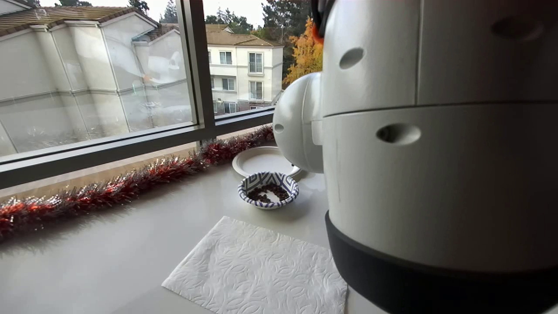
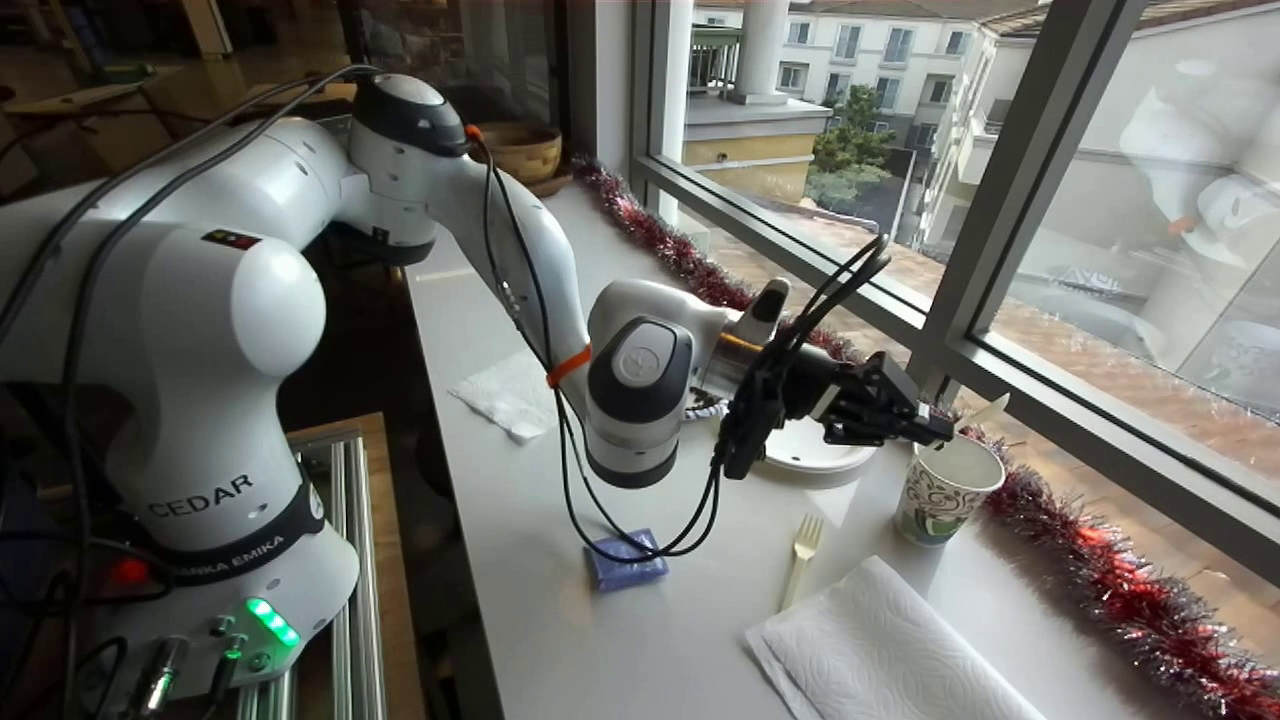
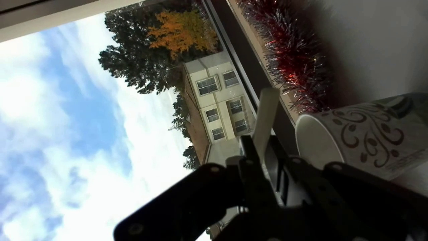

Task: Use the white spoon to place the contents in the bowl into the coffee cup on the right.

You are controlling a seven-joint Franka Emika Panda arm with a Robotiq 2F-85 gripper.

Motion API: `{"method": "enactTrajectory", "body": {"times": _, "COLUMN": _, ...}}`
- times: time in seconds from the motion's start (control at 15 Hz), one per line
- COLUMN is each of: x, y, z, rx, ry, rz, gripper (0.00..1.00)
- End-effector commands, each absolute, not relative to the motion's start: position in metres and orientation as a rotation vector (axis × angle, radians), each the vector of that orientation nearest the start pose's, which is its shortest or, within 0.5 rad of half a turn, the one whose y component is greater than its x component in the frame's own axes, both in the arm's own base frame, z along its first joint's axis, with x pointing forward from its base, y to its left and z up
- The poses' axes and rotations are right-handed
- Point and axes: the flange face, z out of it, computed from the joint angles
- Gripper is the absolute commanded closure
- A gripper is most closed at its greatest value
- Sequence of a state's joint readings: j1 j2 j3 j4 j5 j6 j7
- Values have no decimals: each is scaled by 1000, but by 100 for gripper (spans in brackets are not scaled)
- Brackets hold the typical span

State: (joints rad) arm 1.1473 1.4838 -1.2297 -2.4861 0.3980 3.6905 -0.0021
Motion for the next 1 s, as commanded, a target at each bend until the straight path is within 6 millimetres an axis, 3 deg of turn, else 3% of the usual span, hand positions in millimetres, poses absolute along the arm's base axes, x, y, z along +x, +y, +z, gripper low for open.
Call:
{"method": "enactTrajectory", "body": {"times": 0.0, "x": 488, "y": -95, "z": 242, "rx": 1785, "ry": 381, "rz": 788, "gripper": 97}}
{"method": "enactTrajectory", "body": {"times": 0.67, "x": 449, "y": -43, "z": 295, "rx": 2155, "ry": 495, "rz": 856, "gripper": 97}}
{"method": "enactTrajectory", "body": {"times": 0.93, "x": 450, "y": -30, "z": 310, "rx": 2272, "ry": 547, "rz": 906, "gripper": 97}}
